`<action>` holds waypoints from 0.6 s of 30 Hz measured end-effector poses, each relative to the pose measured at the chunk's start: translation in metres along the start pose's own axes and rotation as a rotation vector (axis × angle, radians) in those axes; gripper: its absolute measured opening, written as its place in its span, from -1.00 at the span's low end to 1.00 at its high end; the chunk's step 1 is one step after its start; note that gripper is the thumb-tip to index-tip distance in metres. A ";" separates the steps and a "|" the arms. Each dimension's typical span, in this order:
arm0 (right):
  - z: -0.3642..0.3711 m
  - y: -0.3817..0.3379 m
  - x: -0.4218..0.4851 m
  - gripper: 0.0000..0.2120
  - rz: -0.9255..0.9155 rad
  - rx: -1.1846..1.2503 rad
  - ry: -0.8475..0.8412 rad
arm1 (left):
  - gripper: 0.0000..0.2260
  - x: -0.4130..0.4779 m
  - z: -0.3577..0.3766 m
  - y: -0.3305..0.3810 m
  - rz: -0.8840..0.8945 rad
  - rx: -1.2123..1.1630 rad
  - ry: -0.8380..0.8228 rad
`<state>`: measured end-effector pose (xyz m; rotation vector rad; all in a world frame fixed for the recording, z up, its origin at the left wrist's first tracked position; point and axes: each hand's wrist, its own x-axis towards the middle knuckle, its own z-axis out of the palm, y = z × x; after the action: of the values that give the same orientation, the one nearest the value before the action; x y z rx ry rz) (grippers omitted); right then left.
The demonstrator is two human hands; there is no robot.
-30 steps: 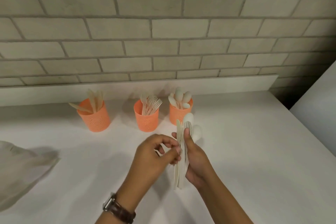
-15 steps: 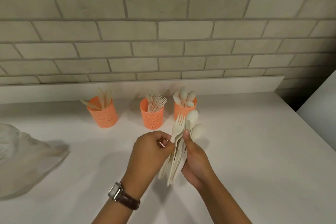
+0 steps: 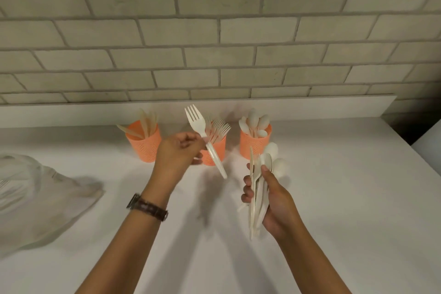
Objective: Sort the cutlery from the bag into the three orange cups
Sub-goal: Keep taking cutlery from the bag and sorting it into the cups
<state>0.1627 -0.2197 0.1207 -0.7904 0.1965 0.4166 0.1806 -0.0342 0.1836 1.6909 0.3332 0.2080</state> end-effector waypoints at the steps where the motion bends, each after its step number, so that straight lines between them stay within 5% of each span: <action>1: -0.001 0.000 0.002 -0.76 -0.006 -0.003 0.003 | -0.93 0.013 -0.002 0.001 0.039 0.027 0.046; 8: -0.003 0.000 0.009 -0.78 -0.010 -0.024 0.046 | -0.89 0.087 0.018 -0.009 0.254 0.330 0.263; 14: -0.004 0.000 0.010 -0.77 -0.003 -0.032 0.059 | -0.94 0.090 0.029 -0.043 0.158 0.516 0.056; 18: -0.005 -0.001 0.012 -0.73 -0.018 -0.030 0.051 | -0.94 0.035 0.041 -0.032 0.228 0.373 -0.045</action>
<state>0.1742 -0.2202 0.1142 -0.8317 0.2309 0.3833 0.2234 -0.0568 0.1444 2.1004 0.1494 0.2880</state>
